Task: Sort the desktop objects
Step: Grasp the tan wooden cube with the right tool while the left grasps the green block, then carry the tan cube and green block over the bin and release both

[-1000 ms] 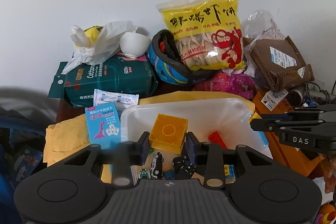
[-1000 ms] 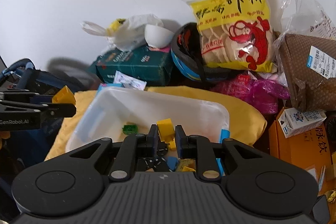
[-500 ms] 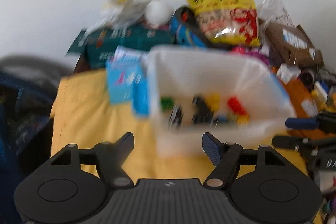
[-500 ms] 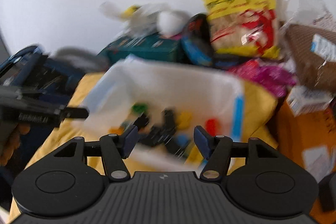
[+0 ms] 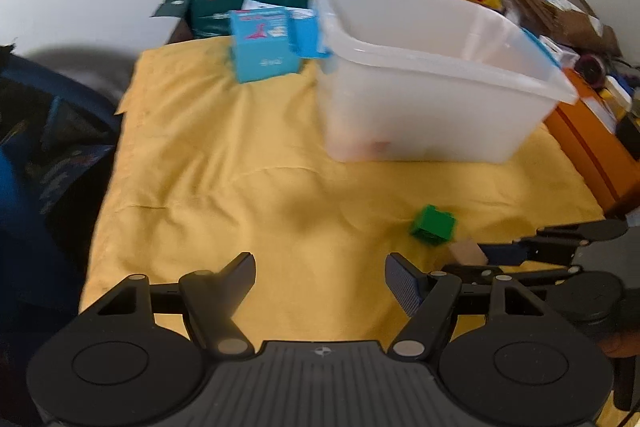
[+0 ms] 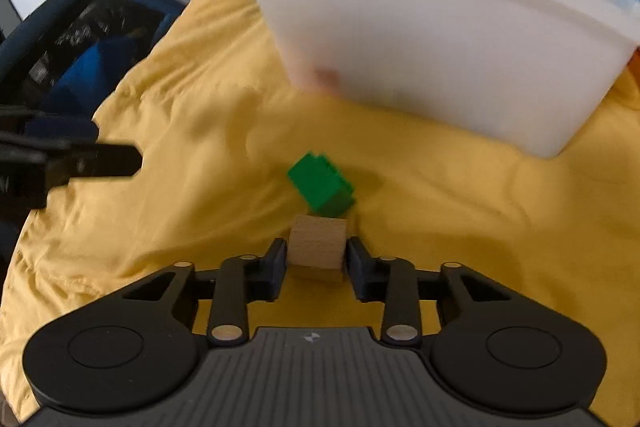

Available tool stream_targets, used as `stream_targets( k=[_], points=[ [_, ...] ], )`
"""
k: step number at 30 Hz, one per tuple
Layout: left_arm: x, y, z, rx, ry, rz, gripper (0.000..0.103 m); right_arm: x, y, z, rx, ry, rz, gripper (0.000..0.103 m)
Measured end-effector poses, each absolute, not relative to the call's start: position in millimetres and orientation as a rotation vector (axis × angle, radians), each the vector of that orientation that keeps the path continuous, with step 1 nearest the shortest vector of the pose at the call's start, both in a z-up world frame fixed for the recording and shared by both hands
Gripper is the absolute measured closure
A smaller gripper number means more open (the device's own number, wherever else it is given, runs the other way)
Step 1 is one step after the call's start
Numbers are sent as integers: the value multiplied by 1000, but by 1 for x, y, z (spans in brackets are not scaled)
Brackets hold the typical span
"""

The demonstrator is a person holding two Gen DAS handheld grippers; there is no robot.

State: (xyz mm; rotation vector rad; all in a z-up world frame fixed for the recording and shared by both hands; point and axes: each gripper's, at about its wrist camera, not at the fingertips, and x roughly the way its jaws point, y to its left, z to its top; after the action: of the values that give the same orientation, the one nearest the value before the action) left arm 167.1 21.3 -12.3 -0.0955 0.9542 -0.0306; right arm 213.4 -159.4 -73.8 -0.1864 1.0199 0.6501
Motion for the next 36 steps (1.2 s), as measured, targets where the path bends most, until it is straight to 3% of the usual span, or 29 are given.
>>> stream_targets(
  k=[12, 13, 16, 25, 36],
  points=[
    [218, -62, -50, 19, 986, -188, 29, 207, -270, -43, -82, 971, 546, 70],
    [221, -65, -53, 27, 992, -185, 32, 207, -276, -42, -74, 970, 538, 70],
    [228, -72, -62, 60, 1017, -196, 67, 205, -291, -43, -58, 973, 519, 70],
    [214, -61, -29, 5, 971, -200, 68, 208, -298, -39, -16, 968, 522, 70],
    [214, -19, 76, -118, 823, -173, 68, 240, -262, 43, -1, 784, 628, 70]
  ],
)
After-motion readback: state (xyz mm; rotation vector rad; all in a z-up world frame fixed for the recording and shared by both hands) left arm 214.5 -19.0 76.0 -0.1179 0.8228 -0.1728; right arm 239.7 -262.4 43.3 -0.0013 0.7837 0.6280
